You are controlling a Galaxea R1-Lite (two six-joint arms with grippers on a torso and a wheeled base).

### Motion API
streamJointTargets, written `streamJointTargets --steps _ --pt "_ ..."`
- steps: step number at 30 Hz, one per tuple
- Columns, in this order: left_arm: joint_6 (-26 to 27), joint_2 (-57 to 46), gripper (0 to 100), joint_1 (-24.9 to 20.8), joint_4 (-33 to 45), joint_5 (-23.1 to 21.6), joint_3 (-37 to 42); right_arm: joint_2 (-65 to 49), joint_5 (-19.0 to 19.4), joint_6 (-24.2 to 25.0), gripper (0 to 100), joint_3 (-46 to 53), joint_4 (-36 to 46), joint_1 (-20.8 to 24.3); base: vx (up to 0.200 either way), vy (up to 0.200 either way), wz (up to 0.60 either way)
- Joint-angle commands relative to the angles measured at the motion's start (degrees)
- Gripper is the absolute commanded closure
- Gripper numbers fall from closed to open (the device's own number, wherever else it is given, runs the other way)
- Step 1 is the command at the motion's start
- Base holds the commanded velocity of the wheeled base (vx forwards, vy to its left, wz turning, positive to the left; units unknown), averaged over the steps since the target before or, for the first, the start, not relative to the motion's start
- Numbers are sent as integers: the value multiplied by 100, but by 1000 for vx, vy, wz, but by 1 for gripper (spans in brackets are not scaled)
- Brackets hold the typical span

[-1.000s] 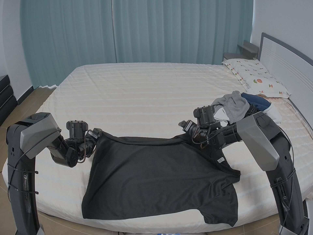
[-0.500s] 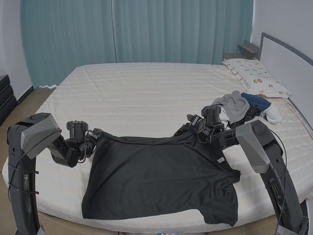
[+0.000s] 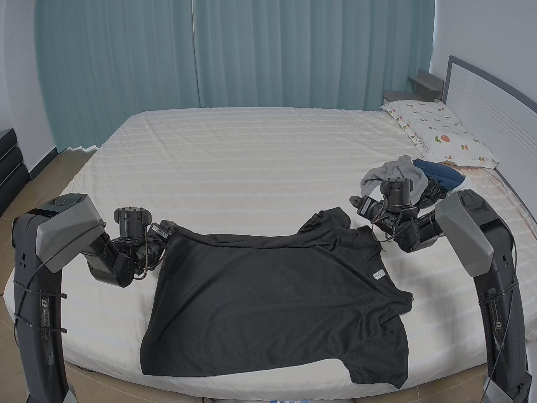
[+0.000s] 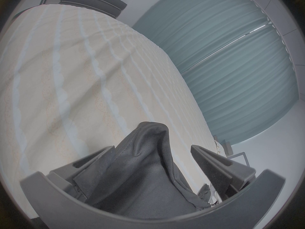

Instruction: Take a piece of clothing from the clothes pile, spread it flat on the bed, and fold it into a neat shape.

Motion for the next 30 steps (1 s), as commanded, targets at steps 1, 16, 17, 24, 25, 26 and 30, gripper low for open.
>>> streamJointTargets --steps 1,16,17,24,25,26,30 --pt "3 7 0 7 -2 2 -5 -619 719 -294 0 1223 -511 -321 0 0 0" --pt "20 25 0 7 -2 -7 -40 -118 1317 -971 0 1628 -1267 -365 0 0 0" --pt "20 34 0 7 -2 -7 -40 -100 1317 -971 0 1601 -1258 -365 0 0 0" --pt "29 60 0 7 -2 2 -48 -21 1317 -962 100 1619 -1302 -357 0 0 0" --pt "29 60 0 7 -2 2 -57 -39 1325 -962 100 1619 -1284 -357 0 0 0" --pt "29 60 0 7 -2 2 -66 -39 1325 -936 100 1601 -1284 -357 0 0 0" --pt "29 60 0 7 -2 2 -84 -30 1255 -909 100 1487 -1302 -374 0 0 0"
